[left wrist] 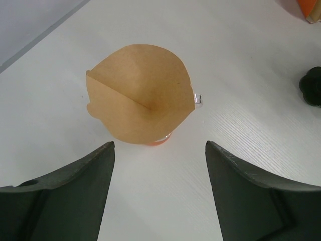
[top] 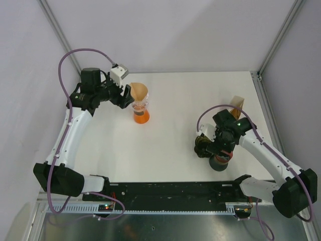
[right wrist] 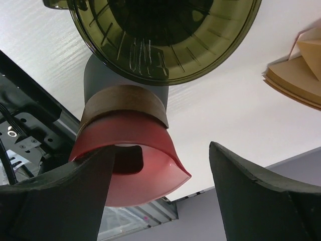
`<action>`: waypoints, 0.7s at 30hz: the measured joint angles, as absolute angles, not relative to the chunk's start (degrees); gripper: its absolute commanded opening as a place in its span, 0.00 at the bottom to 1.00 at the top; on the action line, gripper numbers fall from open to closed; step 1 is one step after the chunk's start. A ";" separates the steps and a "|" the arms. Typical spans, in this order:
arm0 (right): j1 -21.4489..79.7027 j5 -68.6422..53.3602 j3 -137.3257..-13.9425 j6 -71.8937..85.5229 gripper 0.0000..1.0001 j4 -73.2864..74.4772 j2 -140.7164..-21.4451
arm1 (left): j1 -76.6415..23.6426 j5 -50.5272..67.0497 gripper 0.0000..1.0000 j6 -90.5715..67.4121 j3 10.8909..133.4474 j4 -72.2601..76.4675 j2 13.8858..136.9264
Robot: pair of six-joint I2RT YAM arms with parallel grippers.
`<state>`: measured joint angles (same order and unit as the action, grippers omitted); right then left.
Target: Place the coffee filter in the dripper
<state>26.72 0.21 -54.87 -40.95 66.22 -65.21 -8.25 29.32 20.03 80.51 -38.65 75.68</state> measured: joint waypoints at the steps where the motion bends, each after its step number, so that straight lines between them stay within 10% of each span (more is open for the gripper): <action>1: 26.89 0.21 -54.61 -41.06 0.73 65.93 -65.32 | -8.25 29.34 0.78 20.03 80.44 -38.61 75.64; 21: 40.58 -6.50 -54.33 -41.58 0.10 65.63 -66.85 | -8.25 29.23 0.78 20.03 80.34 -38.65 75.29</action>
<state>40.58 -6.50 -54.33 -41.58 65.63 -66.85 -8.25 29.23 20.03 80.34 -38.65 75.29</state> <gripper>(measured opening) 0.178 0.780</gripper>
